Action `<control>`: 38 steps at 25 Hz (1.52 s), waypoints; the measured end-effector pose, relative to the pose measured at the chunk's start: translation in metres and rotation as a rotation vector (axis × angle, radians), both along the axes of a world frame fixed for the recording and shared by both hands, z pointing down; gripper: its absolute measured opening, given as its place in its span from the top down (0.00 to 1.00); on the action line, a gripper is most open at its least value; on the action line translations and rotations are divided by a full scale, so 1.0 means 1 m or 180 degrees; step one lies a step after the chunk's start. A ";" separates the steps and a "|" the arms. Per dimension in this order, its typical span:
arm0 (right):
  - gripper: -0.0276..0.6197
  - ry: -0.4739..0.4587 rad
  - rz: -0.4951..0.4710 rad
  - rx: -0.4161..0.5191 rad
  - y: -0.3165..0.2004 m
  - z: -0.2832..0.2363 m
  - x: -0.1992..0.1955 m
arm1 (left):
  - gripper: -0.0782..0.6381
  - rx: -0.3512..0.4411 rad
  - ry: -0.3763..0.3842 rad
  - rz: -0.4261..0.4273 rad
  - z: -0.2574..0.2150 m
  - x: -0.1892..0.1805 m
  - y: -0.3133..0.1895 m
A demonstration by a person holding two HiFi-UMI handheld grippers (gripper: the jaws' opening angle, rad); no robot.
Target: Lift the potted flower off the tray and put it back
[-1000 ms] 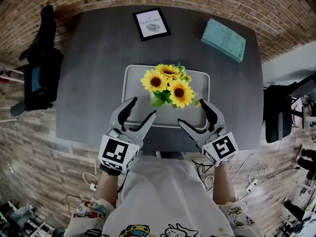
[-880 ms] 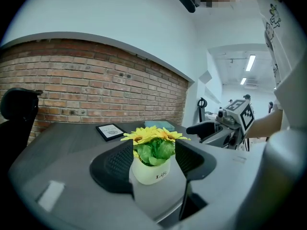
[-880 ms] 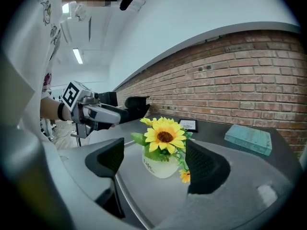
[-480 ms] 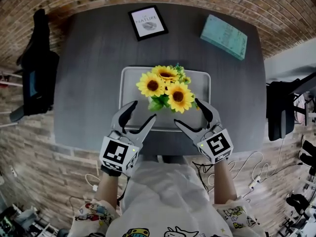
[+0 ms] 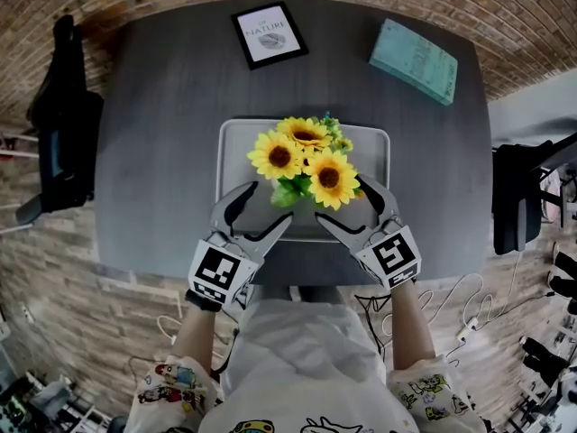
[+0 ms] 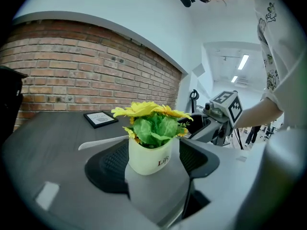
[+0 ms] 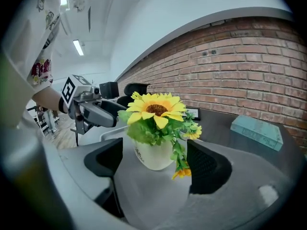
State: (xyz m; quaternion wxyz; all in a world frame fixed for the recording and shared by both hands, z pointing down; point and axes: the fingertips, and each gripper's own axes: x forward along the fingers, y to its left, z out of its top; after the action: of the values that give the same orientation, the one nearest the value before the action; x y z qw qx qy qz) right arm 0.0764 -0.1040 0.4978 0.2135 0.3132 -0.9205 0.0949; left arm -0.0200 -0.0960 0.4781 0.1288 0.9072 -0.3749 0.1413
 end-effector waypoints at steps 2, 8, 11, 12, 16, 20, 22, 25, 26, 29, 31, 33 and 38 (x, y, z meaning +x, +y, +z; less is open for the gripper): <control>0.32 -0.0034 -0.0015 0.0005 -0.002 0.003 -0.002 | 0.41 -0.0010 -0.0006 0.0060 0.007 0.000 -0.002; 0.31 -0.0013 -0.0010 -0.0041 -0.010 0.020 -0.008 | 0.37 -0.0057 -0.0095 0.0182 0.030 0.001 -0.007; 0.31 -0.0069 0.0025 -0.0071 -0.015 0.024 -0.010 | 0.37 -0.0117 -0.0062 0.0223 0.037 0.003 -0.009; 0.31 -0.0082 0.0035 -0.0079 -0.016 0.025 -0.010 | 0.36 -0.0130 -0.0053 0.0238 0.039 0.004 -0.010; 0.31 -0.0146 0.0059 -0.0103 -0.022 0.028 -0.012 | 0.34 -0.0166 -0.0042 0.0295 0.047 0.007 -0.013; 0.31 -0.0175 0.0040 -0.0113 -0.025 0.033 -0.014 | 0.33 -0.0214 0.0006 0.0359 0.052 0.009 -0.014; 0.31 -0.0175 0.0023 -0.0112 -0.026 0.035 -0.016 | 0.33 -0.0207 0.0015 0.0382 0.053 0.009 -0.017; 0.31 -0.0165 0.0005 -0.0111 -0.027 0.037 -0.016 | 0.33 -0.0236 0.0042 0.0416 0.057 0.011 -0.019; 0.31 -0.0160 0.0001 -0.0112 -0.027 0.038 -0.016 | 0.33 -0.0240 0.0046 0.0435 0.058 0.011 -0.020; 0.31 -0.0152 -0.0027 -0.0123 -0.027 0.040 -0.017 | 0.33 -0.0238 0.0058 0.0479 0.059 0.014 -0.021; 0.31 -0.0154 -0.0055 -0.0133 -0.027 0.041 -0.018 | 0.34 -0.0227 0.0068 0.0496 0.060 0.015 -0.023; 0.31 -0.0146 -0.0079 -0.0143 -0.028 0.042 -0.018 | 0.34 -0.0212 0.0082 0.0510 0.060 0.017 -0.026; 0.31 -0.0124 -0.0123 -0.0174 -0.030 0.047 -0.019 | 0.35 -0.0206 0.0095 0.0544 0.060 0.021 -0.032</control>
State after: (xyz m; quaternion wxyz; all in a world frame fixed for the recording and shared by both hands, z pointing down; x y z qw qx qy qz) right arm 0.0578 -0.1339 0.5444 0.2058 0.2874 -0.9275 0.1219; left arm 0.0011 -0.1277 0.5381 0.1511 0.9332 -0.2894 0.1503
